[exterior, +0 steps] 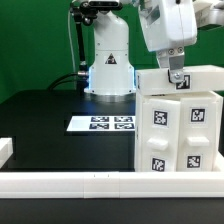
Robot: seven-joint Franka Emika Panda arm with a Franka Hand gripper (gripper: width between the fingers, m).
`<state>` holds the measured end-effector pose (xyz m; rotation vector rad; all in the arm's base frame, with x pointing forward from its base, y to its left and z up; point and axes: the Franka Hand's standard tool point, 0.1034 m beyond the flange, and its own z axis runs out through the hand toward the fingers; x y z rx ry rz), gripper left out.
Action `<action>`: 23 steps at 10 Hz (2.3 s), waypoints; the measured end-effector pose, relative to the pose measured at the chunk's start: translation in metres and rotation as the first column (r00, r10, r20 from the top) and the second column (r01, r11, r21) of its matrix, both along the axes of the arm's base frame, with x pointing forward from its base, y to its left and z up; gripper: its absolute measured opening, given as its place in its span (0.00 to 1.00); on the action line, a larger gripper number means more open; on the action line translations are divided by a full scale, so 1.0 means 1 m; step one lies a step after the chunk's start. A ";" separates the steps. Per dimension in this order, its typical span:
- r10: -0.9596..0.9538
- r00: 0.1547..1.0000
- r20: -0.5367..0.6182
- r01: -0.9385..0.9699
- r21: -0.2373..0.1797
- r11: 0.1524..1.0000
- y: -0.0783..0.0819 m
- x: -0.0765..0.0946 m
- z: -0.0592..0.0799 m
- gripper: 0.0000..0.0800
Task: Assemble cabinet
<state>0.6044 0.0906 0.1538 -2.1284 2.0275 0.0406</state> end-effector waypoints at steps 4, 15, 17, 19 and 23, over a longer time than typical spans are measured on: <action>0.172 0.985 -0.020 -0.172 0.007 0.985 0.002 -0.007 0.018 0.81; 0.974 0.223 -0.038 -0.975 -0.012 0.222 0.018 -0.004 0.031 0.81; 0.994 0.105 -0.021 -0.994 -0.026 0.104 0.017 -0.003 0.029 0.81; 0.999 -0.038 -0.003 -0.998 -0.040 -0.038 0.017 -0.003 0.029 0.81; 0.816 -0.568 -0.103 -0.800 -0.161 -0.578 0.016 0.008 0.035 0.81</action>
Offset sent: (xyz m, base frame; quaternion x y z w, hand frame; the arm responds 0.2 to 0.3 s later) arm -0.0113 0.0084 0.0381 -0.0624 -0.0529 -0.1415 0.9866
